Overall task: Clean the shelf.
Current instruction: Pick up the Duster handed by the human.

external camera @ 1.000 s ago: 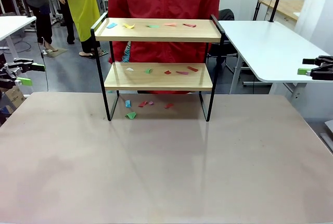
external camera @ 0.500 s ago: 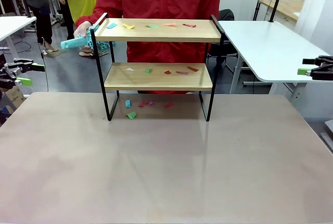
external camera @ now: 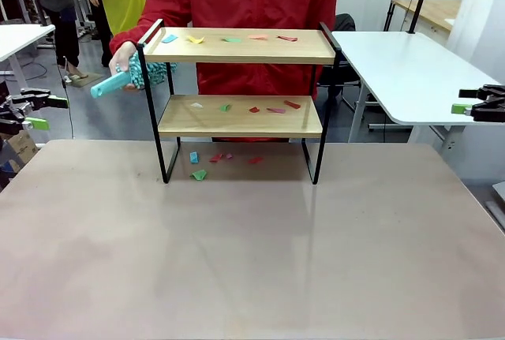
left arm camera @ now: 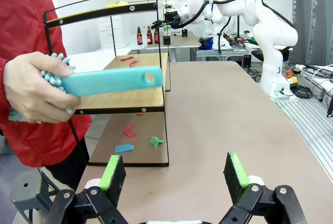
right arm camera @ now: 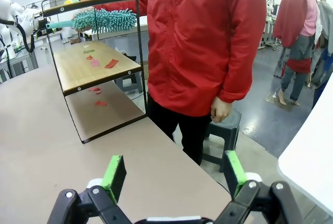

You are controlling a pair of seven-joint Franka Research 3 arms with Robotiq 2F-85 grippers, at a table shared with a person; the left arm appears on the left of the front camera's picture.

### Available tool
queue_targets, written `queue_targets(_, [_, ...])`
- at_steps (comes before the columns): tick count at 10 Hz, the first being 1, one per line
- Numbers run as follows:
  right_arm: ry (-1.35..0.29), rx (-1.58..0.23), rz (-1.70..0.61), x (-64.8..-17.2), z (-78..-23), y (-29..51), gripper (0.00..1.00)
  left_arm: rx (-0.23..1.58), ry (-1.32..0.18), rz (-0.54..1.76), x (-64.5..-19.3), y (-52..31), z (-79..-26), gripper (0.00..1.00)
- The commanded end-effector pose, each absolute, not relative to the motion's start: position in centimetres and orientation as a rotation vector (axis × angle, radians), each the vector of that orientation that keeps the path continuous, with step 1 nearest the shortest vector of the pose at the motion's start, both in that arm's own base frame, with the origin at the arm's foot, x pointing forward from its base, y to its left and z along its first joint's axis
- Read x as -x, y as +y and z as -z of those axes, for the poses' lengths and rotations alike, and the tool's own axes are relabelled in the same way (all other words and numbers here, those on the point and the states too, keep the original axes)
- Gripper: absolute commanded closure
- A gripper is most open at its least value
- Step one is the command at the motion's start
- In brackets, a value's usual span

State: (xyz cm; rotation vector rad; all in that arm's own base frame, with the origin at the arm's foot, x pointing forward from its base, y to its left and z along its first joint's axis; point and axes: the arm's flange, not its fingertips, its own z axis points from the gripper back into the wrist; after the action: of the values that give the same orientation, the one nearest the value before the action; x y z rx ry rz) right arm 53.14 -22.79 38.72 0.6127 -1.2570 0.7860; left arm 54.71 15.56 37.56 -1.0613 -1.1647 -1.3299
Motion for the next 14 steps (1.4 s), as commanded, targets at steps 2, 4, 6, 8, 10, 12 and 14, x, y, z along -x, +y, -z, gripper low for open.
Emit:
queue_targets(2, [-1.252,-0.608,-0.765,-53.2,-39.5,-22.1,0.00,1.056,-1.163,1.336,-54.7,15.5,-37.8,0.00])
queue_targets(4, [-1.252,-0.608,-0.765,-53.2,-39.5,-22.1,0.00,1.056,-1.163,1.336,-54.7,15.5,-37.8,0.00])
queue_targets(6, [-1.252,-0.608,-0.765,-53.2,-39.5,-22.1,0.00,1.056,-1.163,1.336,-54.7,15.5,-37.8,0.00])
queue_targets(8, [-1.252,-0.608,-0.765,-53.2,-39.5,-22.1,0.00,1.056,-1.163,1.336,-54.7,15.5,-37.8,0.00])
queue_targets(10, [-1.252,-0.608,-0.765,-53.2,-39.5,-22.1,0.00,1.061,-1.165,1.330,-54.7,15.6,-37.6,0.00])
queue_targets(12, [-1.252,-0.608,-0.765,-53.2,-39.5,-22.1,0.00,0.947,-1.060,1.237,-52.5,14.9,-42.9,0.00])
queue_targets(14, [-1.252,-0.608,-0.765,-53.2,-39.5,-22.1,0.00,0.854,-0.944,1.163,-50.7,14.7,-49.8,0.00])
